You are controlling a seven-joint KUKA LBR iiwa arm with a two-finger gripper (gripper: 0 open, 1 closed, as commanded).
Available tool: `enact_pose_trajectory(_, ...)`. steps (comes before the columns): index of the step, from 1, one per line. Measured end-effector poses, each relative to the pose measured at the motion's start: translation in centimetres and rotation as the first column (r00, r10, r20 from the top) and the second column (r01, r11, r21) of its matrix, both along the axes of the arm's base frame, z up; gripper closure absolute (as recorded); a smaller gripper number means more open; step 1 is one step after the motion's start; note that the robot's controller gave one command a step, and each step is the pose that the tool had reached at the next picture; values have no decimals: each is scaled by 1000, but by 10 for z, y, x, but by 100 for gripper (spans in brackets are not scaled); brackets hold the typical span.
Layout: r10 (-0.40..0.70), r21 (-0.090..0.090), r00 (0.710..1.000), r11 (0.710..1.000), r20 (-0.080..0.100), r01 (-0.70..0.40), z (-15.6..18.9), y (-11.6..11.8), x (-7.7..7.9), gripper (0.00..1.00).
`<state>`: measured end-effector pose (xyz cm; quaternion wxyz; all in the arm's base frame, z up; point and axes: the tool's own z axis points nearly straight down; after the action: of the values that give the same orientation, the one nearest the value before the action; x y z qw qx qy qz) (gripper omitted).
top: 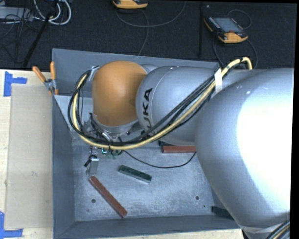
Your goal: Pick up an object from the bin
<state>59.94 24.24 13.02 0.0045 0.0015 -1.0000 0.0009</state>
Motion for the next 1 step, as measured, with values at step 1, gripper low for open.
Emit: enact_pose_trajectory(1,-73,-5,997,997,-5,73,-58,-47,-87,0)
